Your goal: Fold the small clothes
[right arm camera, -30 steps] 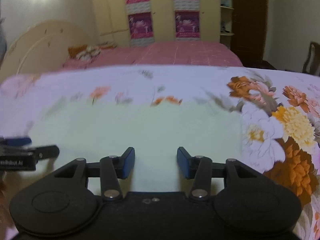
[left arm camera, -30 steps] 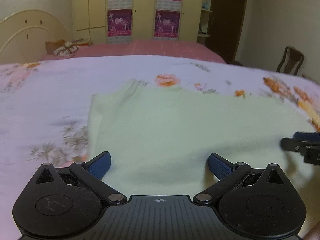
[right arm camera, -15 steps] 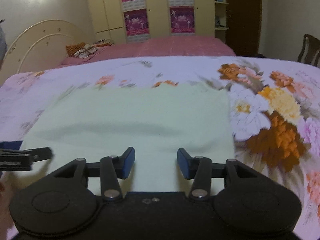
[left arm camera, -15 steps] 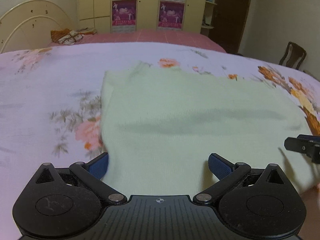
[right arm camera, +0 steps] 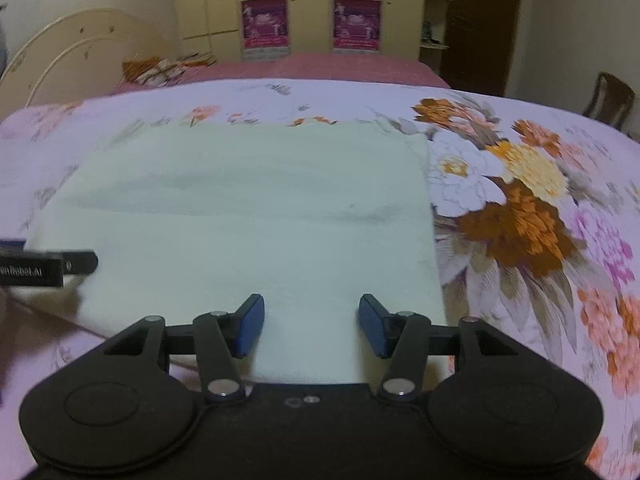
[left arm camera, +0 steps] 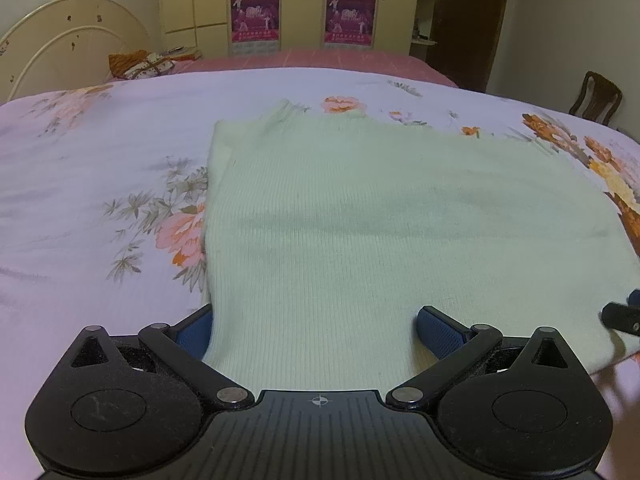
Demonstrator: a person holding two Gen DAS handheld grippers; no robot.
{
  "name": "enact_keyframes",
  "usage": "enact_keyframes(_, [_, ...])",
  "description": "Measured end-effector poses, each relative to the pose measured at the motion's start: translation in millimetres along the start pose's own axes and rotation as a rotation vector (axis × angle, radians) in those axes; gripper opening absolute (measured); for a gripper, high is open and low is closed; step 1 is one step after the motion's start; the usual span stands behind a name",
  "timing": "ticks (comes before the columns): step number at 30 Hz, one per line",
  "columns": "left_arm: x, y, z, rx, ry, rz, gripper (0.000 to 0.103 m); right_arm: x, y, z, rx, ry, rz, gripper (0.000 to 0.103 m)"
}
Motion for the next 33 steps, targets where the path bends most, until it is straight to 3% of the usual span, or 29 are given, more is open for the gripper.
enact_keyframes(5, [-4.5, -1.1, 2.6, -0.003, -0.018, -0.001, 0.103, -0.4, 1.5, 8.2, -0.015, -0.024, 0.016, 0.055])
enact_keyframes(11, [-12.9, -2.0, 7.4, -0.001, -0.02, -0.008, 0.103, -13.3, 2.6, -1.0, 0.034, 0.018, -0.001, 0.055])
enact_keyframes(15, [-23.0, -1.4, 9.7, -0.012, -0.001, 0.002, 0.103, -5.1, 5.6, 10.5, 0.01, -0.041, 0.023, 0.055])
enact_keyframes(19, [-25.2, -0.4, 19.0, 0.035, -0.012, -0.001, 0.103, -11.3, 8.3, 11.6, 0.025, -0.034, 0.017, 0.055])
enact_keyframes(30, [-44.6, -12.3, 26.9, -0.179, -0.033, 0.058, 0.103, -25.8, -2.2, 2.5, 0.056, 0.009, -0.04, 0.056])
enact_keyframes(33, [-45.1, -11.5, 27.4, -0.16, -0.021, 0.041, 0.103, -24.4, -8.1, 3.4, 0.057, 0.005, -0.05, 0.056])
Point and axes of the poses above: each gripper's, at about its wrist camera, not at the fingertips, and x roughly the way its jaws point, y to its right, z to its underside, the point moved 10 cm from there along x, roughly the way its jaws point, and after that the axes turned 3 degrees about y, right-handed, at the moved point
